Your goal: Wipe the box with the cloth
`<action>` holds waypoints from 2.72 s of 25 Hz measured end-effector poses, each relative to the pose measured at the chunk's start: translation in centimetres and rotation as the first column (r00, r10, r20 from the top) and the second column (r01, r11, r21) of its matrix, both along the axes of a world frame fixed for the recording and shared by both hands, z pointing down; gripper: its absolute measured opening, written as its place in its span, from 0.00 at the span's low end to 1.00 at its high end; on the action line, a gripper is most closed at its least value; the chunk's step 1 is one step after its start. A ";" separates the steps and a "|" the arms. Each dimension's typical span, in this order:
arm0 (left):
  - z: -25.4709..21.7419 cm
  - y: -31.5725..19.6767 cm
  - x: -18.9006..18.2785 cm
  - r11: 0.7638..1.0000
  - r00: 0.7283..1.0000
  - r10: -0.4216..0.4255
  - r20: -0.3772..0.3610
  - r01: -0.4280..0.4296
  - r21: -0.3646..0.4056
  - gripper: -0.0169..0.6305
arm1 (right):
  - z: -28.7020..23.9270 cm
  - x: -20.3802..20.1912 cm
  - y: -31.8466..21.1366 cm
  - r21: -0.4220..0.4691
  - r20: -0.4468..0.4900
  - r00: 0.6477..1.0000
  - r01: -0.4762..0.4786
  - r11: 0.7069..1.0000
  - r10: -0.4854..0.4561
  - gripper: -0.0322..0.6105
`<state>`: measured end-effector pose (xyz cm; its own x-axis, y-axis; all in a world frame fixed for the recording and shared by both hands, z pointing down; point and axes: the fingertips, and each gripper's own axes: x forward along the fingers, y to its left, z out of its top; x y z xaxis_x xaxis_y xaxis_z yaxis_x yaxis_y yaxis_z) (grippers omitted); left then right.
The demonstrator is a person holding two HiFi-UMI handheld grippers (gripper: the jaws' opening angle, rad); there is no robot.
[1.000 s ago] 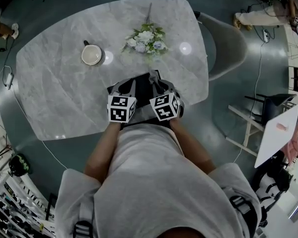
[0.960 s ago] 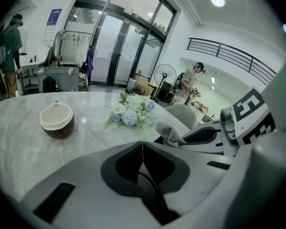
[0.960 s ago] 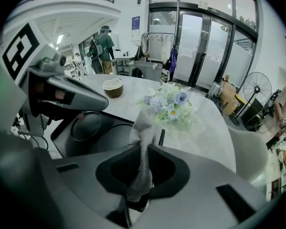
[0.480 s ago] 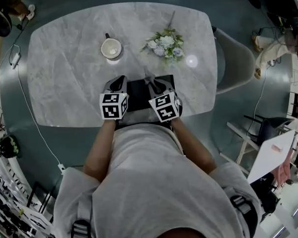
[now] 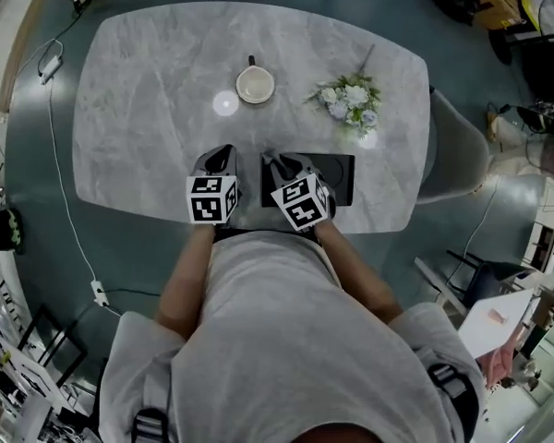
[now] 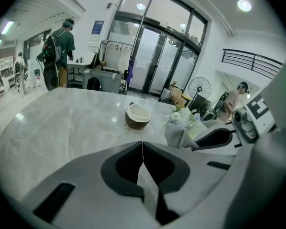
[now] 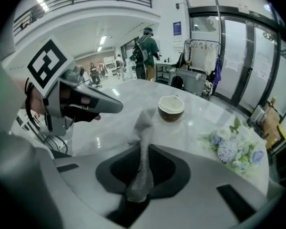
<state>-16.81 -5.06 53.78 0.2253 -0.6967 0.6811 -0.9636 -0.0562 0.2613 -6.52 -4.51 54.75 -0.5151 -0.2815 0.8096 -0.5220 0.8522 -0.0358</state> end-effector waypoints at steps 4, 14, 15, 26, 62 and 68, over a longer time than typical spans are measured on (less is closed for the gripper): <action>0.4 0.8 -1.7 1.000 1.000 -0.028 -0.013 0.028 -0.003 0.06 | 1.5 -1.2 0.7 0.067 -0.165 0.967 0.207 0.976 -0.194 0.14; 1.2 1.0 -2.0 1.000 0.998 -0.028 -0.053 0.028 -0.004 0.06 | 1.0 -1.6 2.0 0.007 -0.139 0.891 0.436 0.900 -0.431 0.32; 1.2 1.0 -1.9 1.000 0.998 -0.027 -0.056 0.027 -0.002 0.06 | 0.7 -1.7 2.0 0.008 -0.123 0.895 0.434 0.901 -0.429 0.32; 1.2 1.2 -1.4 1.000 0.998 -0.022 -0.064 0.022 -0.002 0.06 | 0.9 -2.0 0.6 -0.032 -0.091 0.925 0.369 0.929 -0.370 0.15; 0.2 -1.1 8.3 0.985 0.982 0.169 -0.085 -0.172 -0.027 0.06 | 2.3 4.5 -0.1 -0.034 -0.205 0.892 0.404 0.914 -0.402 0.13; -0.1 -1.5 9.7 0.980 0.978 0.192 -0.077 -0.195 -0.033 0.06 | 2.0 6.1 -0.7 -0.043 -0.184 0.913 0.363 0.931 -0.365 0.13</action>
<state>-7.08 -6.57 53.69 0.4035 -0.6076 0.6841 -0.9137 -0.2282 0.3362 -0.45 -5.24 56.76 -0.4211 -0.0969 0.9018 -0.1735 0.9845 0.0247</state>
